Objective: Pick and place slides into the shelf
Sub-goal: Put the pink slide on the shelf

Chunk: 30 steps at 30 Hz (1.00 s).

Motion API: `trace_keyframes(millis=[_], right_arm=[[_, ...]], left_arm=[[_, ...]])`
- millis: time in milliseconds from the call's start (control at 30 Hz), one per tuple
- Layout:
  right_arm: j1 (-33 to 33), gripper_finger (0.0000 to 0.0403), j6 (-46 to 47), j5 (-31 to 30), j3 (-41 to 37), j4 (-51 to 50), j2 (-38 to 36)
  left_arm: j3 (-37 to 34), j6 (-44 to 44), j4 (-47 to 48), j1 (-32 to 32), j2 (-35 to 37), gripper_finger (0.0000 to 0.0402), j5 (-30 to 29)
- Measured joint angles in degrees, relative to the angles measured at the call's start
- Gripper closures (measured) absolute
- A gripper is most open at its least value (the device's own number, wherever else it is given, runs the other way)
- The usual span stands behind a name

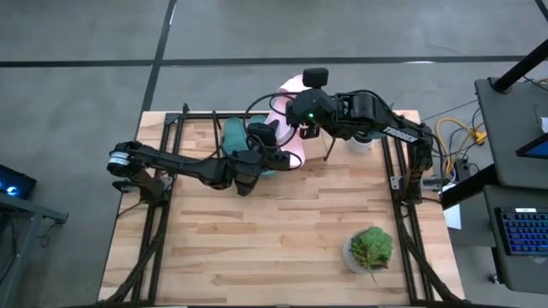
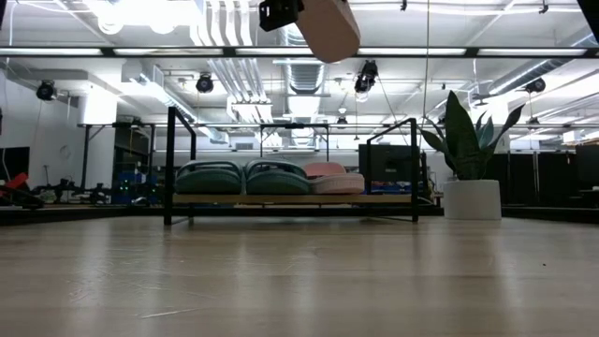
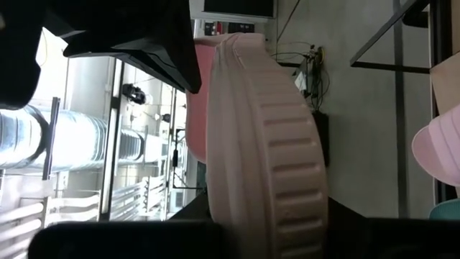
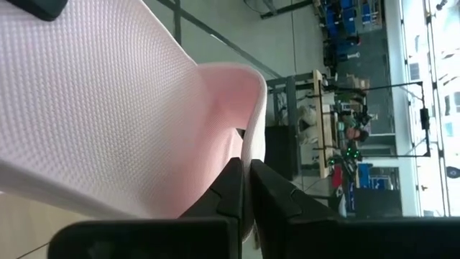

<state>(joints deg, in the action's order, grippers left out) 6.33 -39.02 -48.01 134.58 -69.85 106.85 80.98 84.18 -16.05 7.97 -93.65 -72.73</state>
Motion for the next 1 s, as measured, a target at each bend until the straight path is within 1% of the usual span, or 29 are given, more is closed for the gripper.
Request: trace_keyframes(millis=[133,233,367,567,700,833,1000], right_arm=[[-0.02,0.039,0.16,0.24,0.0,0.9,0.0],[-0.12,0.0373,-0.84,0.24,0.07,1.6,-0.1],[-1.71,0.033,-2.41,-0.93,0.2,1.51,-0.3],[-4.63,0.025,-4.34,-7.8,0.2,1.62,-0.24],[-5.27,0.0215,-4.53,-9.25,0.2,2.26,-0.24],[-4.72,0.0204,-4.56,-9.21,0.2,2.83,-0.24],[-3.78,0.0212,-4.51,-8.87,0.2,2.82,0.09]], left_arm=[[-0.01,-0.92,0.02,0.0,0.0,0.0361,-0.02],[-0.01,-0.96,0.02,0.0,0.0,0.0361,-0.07],[-0.01,-0.78,0.04,0.1,0.0,0.0361,0.27],[-0.01,0.31,0.02,0.17,0.0,0.0361,0.9],[-0.01,0.48,0.02,0.3,0.0,0.0361,0.82],[-0.01,0.89,0.0,0.92,0.0,0.0361,0.58],[0.01,2.1,-1.08,1.75,0.0,0.0361,0.19]])
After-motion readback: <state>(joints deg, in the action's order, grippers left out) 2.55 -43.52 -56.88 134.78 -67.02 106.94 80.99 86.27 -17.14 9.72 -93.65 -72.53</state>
